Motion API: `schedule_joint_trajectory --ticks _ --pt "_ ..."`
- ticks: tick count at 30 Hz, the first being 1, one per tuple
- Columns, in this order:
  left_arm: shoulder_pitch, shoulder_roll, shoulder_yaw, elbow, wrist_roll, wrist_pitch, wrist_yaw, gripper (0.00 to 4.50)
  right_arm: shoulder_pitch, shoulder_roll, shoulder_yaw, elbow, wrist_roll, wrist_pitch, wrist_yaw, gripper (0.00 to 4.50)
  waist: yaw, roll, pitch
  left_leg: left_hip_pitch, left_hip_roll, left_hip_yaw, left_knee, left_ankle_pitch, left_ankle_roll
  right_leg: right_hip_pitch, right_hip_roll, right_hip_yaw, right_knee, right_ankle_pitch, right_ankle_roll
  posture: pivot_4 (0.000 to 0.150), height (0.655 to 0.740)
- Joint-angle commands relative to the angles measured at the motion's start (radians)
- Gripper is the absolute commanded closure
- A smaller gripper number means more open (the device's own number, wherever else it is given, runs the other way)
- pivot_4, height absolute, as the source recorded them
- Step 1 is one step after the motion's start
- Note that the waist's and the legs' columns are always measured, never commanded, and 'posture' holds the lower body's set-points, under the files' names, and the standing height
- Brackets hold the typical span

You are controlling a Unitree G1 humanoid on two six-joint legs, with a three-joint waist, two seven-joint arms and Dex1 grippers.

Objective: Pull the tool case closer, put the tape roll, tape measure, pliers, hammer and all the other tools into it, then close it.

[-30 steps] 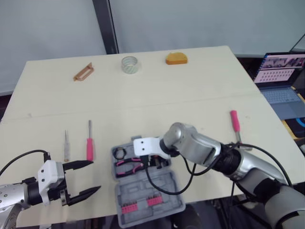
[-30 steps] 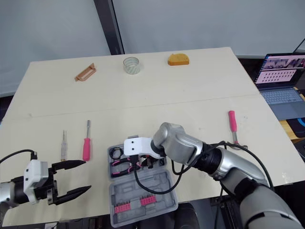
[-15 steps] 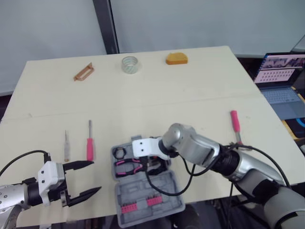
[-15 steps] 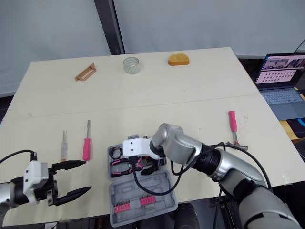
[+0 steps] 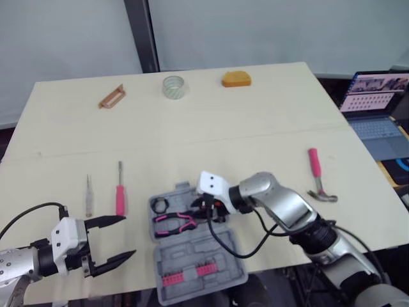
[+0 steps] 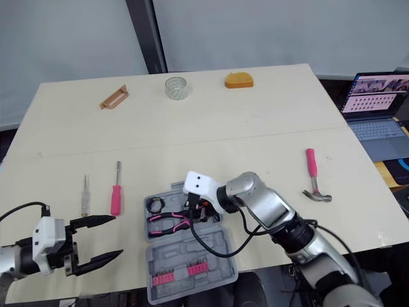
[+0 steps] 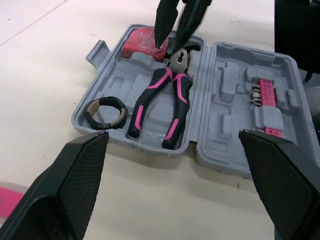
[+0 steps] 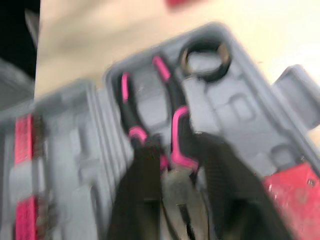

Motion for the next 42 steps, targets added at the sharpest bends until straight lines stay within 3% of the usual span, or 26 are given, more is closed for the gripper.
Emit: schedule_joint_trajectory --ticks 1,42 --pt "-0.012 -0.002 -0.006 -0.007 0.000 -0.016 -0.003 0.00 0.055 0.017 -0.029 0.014 0.036 -0.108 0.009 4.47 0.000 0.000 0.000 0.000 0.000 0.000 0.000 0.000 0.000 0.000 0.000 0.000 0.000 0.000 0.000 0.150 0.7349" --pt "-0.033 -0.009 -0.039 0.038 0.017 -0.063 -0.009 0.00 0.163 0.009 0.064 0.350 -0.215 -0.480 -0.020 4.47 0.001 -0.001 -0.001 0.003 0.000 0.000 0.001 0.000 0.000 0.002 0.000 0.000 0.000 0.000 0.000 0.150 0.7349"
